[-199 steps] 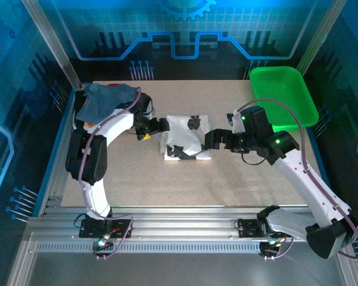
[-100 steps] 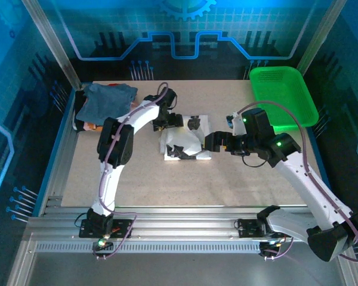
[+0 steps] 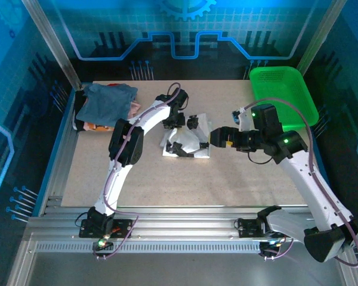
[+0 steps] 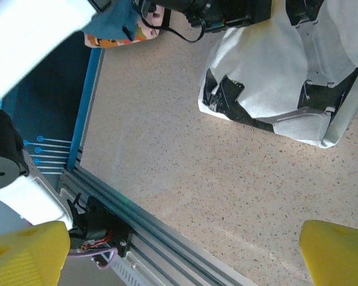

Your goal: Fold and stack the t-shirts

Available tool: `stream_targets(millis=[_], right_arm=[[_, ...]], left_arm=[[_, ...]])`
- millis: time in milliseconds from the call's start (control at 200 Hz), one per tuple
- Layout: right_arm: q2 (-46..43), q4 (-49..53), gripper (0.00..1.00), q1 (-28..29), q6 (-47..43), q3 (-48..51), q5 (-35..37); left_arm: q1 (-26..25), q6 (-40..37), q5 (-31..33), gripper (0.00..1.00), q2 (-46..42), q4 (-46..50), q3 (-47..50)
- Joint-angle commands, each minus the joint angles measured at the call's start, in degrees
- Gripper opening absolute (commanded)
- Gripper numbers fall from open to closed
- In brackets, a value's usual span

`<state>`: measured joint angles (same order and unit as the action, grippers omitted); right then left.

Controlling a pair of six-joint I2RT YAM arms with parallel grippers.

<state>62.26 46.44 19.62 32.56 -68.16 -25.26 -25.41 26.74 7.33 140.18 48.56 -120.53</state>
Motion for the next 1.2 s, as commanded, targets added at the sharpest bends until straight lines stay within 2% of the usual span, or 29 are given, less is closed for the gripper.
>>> stream_targets(millis=[0, 270, 355, 435, 770, 1196], right_arm=[[-0.38, 1.05, 1.0, -0.87, -0.96, -1.72, -3.19], [-2.05, -3.71, 1.0, -0.72, 1.87, 0.92, -4.14], [-2.14, -3.89, 1.0, -0.65, 2.36, 1.14, -4.1], [-1.99, -4.15, 1.0, -0.65, 2.92, 1.19, -4.01], [-2.05, -3.89, 1.0, -0.47, 3.43, -0.22, -3.05], [-1.63, -3.81, 1.0, -0.11, 4.44, -0.38, -1.56]], left_arm=[[0.96, -4.28, 2.95, 0.0, 2.65, 7.02, 0.25], [4.06, -21.29, 7.1, 0.0, -11.19, 5.3, -0.05], [5.3, -27.47, 0.7, 0.0, -16.25, 1.98, 2.34], [6.0, -30.63, 0.12, 0.0, -21.17, -1.6, 5.29], [10.76, -32.96, -1.29, 0.0, -26.73, 4.18, -0.86], [17.6, -34.38, -5.05, 0.0, -27.49, 8.2, -7.07]])
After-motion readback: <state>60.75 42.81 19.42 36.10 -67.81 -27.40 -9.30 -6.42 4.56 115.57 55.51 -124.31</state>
